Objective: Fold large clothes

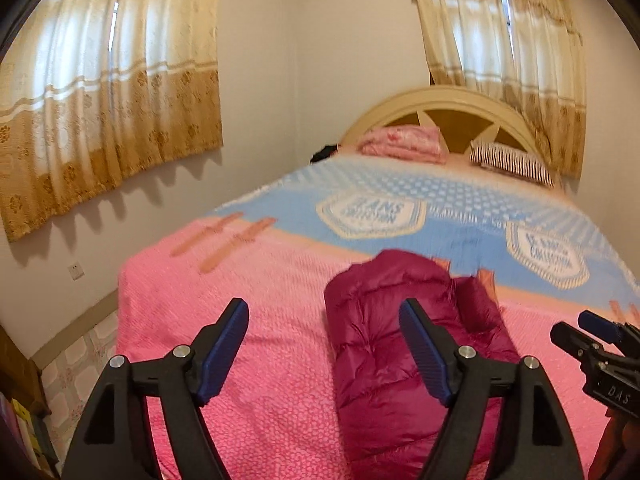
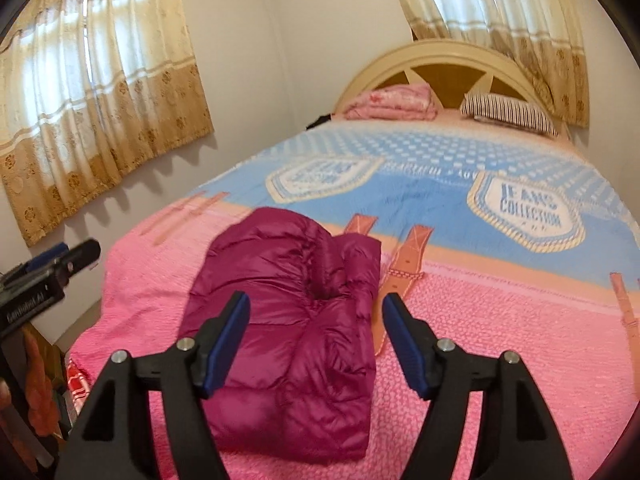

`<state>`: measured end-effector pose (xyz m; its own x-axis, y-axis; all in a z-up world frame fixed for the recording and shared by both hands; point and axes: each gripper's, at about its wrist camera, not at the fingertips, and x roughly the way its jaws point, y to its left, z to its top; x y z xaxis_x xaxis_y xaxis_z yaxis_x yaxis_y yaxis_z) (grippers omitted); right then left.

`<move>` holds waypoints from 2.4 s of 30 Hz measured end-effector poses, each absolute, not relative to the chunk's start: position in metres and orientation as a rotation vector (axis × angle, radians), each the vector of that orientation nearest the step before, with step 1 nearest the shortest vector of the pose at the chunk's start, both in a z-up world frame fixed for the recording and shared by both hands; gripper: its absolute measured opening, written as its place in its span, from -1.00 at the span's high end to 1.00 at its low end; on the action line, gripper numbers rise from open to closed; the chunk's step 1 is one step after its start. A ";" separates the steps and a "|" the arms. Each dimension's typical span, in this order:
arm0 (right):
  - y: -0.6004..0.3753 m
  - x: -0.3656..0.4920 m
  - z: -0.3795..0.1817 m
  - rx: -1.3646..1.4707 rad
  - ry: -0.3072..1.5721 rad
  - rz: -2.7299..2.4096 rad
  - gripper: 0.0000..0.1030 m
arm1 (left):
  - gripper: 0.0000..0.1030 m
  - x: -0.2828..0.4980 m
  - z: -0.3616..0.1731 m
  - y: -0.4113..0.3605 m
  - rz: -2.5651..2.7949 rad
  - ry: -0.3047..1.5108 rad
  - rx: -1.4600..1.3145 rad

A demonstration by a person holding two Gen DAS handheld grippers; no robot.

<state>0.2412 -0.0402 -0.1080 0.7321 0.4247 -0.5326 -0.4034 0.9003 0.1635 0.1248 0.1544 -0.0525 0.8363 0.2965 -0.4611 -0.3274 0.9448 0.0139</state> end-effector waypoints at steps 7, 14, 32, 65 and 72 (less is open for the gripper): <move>-0.035 0.222 -0.089 0.023 0.529 0.466 -0.46 | -0.54 0.110 -0.040 0.155 0.321 0.452 -0.069; -0.033 0.213 -0.083 0.003 0.506 0.470 -0.46 | -0.55 0.107 -0.036 0.153 0.305 0.447 -0.074; -0.031 0.207 -0.084 0.005 0.506 0.478 -0.51 | -0.55 0.112 -0.038 0.163 0.318 0.455 -0.092; -0.030 0.208 -0.083 0.008 0.507 0.483 -0.51 | -0.55 0.116 -0.046 0.158 0.322 0.465 -0.083; -0.031 0.206 -0.083 0.014 0.497 0.482 -0.51 | -0.56 0.116 -0.047 0.156 0.309 0.465 -0.075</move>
<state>0.2064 -0.0305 -0.0828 0.7700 0.4477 -0.4547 -0.4410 0.8883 0.1278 0.1156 0.1565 -0.0468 0.8480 0.2758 -0.4525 -0.3100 0.9507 -0.0014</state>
